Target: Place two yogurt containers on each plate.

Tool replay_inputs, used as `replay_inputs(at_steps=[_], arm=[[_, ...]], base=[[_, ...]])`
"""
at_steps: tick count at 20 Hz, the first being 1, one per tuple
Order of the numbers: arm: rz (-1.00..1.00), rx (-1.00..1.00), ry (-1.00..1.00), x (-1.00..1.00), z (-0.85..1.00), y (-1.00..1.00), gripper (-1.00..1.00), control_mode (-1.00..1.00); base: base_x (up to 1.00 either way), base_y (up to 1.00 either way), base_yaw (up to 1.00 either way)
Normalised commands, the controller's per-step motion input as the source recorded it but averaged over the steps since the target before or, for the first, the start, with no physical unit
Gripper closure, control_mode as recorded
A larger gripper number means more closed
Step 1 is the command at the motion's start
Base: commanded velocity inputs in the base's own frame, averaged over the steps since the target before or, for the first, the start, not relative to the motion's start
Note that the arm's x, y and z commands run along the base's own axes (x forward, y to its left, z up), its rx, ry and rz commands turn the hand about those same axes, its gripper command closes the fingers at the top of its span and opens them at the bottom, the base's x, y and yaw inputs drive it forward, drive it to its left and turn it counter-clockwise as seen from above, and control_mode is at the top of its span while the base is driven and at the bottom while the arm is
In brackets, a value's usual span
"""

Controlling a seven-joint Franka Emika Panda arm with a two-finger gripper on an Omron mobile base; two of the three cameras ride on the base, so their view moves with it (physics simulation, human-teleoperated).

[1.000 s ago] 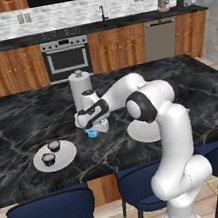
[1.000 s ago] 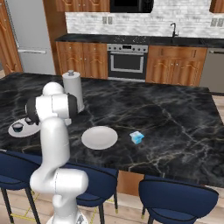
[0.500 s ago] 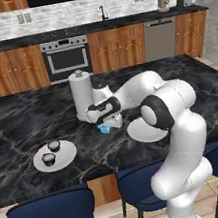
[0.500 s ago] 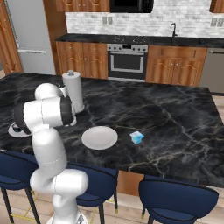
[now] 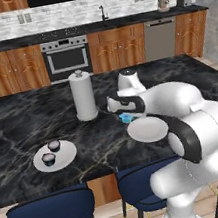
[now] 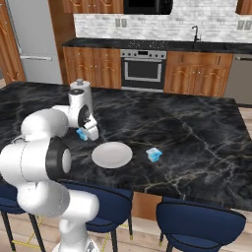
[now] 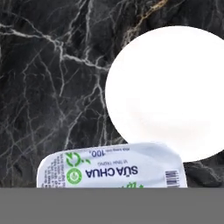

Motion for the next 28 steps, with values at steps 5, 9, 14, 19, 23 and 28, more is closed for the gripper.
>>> replay_inputs(at_steps=[5,9,14,19,23,28], arm=[[0.02,0.0,0.02,-0.21,0.09,-0.93,1.0,-1.0],[0.07,0.0,0.02,-0.05,-0.02,-0.57,1.0,-1.0],[0.15,0.0,0.02,0.11,-0.21,-0.2,1.0,-1.0],[0.12,0.0,0.08,0.29,-0.46,0.0,1.0,-1.0],[0.08,0.0,0.02,0.42,-0.25,-0.08,1.0,-1.0],[0.02,0.0,0.05,0.39,-0.07,-0.3,1.0,-1.0]], base=[[0.0,0.0,0.0],[0.0,0.0,0.0],[0.0,0.0,0.0],[0.0,0.0,0.0],[0.0,0.0,0.0],[0.0,0.0,0.0]])
